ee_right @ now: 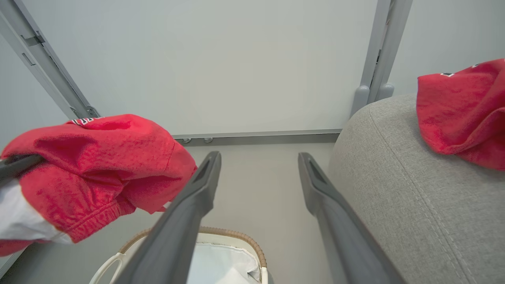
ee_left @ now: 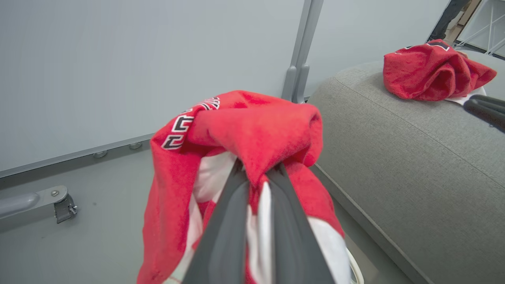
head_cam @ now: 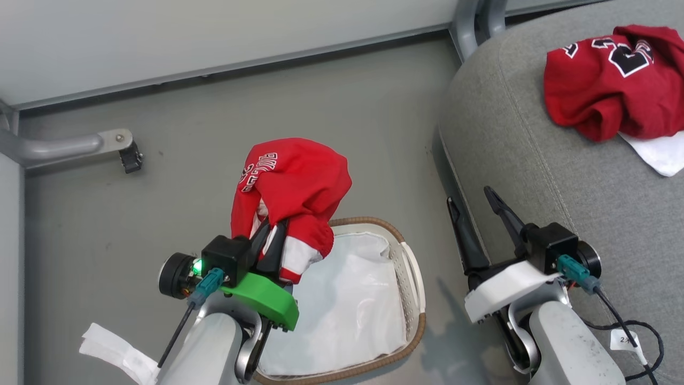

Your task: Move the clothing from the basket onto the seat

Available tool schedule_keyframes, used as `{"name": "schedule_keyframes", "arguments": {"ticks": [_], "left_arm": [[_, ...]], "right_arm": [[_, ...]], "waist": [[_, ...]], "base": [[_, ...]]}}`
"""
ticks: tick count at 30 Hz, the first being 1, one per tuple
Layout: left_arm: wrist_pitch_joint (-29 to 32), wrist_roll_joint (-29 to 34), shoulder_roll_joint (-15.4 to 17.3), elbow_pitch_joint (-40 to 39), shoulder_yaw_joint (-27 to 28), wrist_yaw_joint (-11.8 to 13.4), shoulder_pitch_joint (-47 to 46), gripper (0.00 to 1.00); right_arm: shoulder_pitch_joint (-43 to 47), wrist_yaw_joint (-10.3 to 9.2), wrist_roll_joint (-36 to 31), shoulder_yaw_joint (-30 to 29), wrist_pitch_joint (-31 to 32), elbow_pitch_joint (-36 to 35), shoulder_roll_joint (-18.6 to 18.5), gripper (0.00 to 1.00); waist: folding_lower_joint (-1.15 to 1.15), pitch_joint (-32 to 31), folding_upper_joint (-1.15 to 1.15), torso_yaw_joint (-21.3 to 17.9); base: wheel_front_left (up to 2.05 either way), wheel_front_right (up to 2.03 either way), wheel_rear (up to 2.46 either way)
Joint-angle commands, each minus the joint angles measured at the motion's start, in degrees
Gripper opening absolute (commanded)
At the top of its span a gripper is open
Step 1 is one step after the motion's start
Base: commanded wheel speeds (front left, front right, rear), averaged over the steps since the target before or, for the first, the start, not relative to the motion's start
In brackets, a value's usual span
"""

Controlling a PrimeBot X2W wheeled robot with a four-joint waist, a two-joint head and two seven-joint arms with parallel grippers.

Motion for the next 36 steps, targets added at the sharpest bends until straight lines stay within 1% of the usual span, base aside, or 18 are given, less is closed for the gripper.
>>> {"name": "schedule_keyframes", "arguments": {"ticks": [1,9,15,19,23,27,36], "left_arm": [[-0.04,0.85,-0.41,-1.52,0.66,-0.23,1.17,0.0],[-0.03,0.96,-0.97,-9.5,2.82,-0.7,3.2,0.0],[-0.03,0.06,-1.13,-11.25,2.65,-0.77,4.8,0.0],[-0.03,-0.35,-1.16,-11.67,1.83,-0.77,5.23,0.0],[-0.03,-0.6,-1.2,-11.94,0.95,-0.75,5.26,0.0],[-0.03,-1.12,-1.21,-11.77,-0.64,-0.73,5.42,0.0],[-0.03,-2.68,-1.21,-11.04,-4.66,-0.74,5.09,0.0]], "right_arm": [[1.52,-0.08,0.24,0.12,-0.09,0.35,-0.27,1.0],[5.31,-0.08,1.35,0.92,-0.09,1.29,-0.26,1.0],[6.81,-0.08,1.42,1.83,-0.1,1.96,-0.26,1.0],[6.65,-0.08,-0.68,3.93,-0.09,2.77,-0.25,1.0],[4.18,-0.08,-3.88,7.07,-0.1,3.68,-0.32,1.0],[0.58,-0.08,-6.64,10.83,-0.1,4.9,-1.23,1.0],[-9.73,-0.08,-12.56,20.05,-0.09,7.22,-2.89,1.0]], "waist": [[0.01,-4.22,0.0,2.54],[0.01,-8.49,0.0,3.0],[0.01,-10.04,0.0,2.92],[0.01,-10.43,0.0,3.2],[0.01,-10.41,0.0,3.66],[0.01,-10.52,0.0,4.33],[0.01,-10.7,0.0,6.06]], "base": [[0.0,0.0,0.0],[0.0,0.0,0.0],[0.0,0.0,0.0],[0.0,0.0,0.0],[0.0,0.0,0.0],[0.0,0.0,0.0],[0.0,0.0,0.0]]}}
